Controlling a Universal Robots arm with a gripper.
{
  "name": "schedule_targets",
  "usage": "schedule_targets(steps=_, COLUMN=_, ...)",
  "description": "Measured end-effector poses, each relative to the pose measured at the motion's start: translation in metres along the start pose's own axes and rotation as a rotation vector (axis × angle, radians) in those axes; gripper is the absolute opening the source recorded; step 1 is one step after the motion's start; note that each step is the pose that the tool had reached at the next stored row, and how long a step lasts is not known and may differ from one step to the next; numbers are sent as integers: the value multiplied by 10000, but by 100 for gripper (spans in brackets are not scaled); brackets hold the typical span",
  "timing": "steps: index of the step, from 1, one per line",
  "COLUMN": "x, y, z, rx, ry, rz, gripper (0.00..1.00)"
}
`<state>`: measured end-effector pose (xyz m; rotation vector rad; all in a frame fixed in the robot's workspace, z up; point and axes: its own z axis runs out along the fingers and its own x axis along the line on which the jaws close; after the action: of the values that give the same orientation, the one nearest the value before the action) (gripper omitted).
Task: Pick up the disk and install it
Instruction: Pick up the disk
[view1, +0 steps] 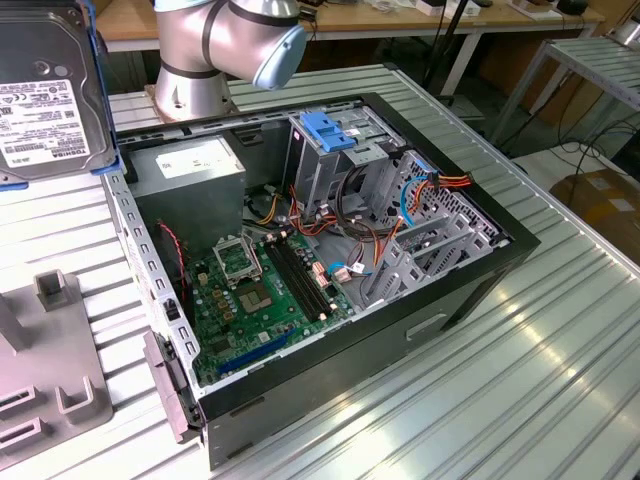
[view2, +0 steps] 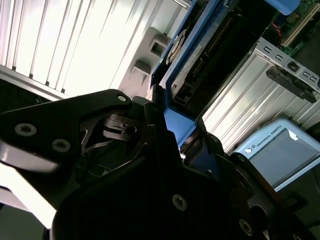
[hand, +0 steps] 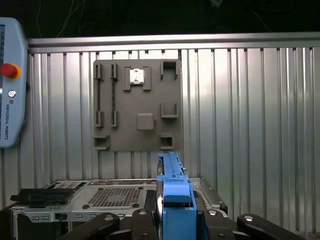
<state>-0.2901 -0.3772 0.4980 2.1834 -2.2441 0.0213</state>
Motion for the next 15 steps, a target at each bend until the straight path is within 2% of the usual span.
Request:
schedule_targets(steps=5, x=-2, y=-86, z=3, rx=1, ry=9, rz=0, gripper=36)
schedule_targets(steps=15, x=-7, y=-301, z=10, rx=1, ry=38, rz=0, gripper=36)
